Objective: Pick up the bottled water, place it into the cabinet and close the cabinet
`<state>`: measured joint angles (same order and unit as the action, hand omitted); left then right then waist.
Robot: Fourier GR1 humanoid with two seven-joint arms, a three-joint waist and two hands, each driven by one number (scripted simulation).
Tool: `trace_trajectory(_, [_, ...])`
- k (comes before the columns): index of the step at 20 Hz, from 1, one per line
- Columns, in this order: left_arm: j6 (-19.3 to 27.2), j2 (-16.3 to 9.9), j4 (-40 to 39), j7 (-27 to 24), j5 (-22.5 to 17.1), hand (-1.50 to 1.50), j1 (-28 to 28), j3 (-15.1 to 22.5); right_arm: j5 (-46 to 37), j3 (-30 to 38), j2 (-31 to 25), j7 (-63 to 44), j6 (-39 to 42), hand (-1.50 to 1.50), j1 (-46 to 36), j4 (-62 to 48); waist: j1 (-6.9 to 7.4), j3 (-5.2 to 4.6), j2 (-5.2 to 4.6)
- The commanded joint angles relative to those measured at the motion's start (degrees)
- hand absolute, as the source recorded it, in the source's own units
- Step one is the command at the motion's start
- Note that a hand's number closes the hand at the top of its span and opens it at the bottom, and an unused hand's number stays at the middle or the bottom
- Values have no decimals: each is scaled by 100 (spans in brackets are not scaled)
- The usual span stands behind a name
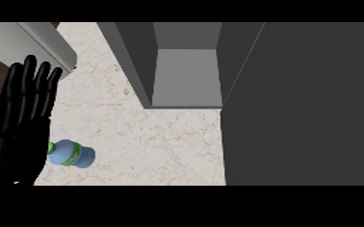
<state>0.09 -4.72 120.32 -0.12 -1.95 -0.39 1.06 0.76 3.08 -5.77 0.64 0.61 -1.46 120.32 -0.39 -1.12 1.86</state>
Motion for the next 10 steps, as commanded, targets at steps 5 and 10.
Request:
trace_trajectory(5, [-496, -684, 1149, 239, -649, -150, 1159, -1061, -161, -381, 167, 375, 208, -150, 979, 409, 97, 115, -161])
trace_trajectory(10, [-403, 15, 1507, 933, -2122, -150, 1994, -962, 688, -922, 79, -549, 764, -150, 1332, 920, 151, 114, -137])
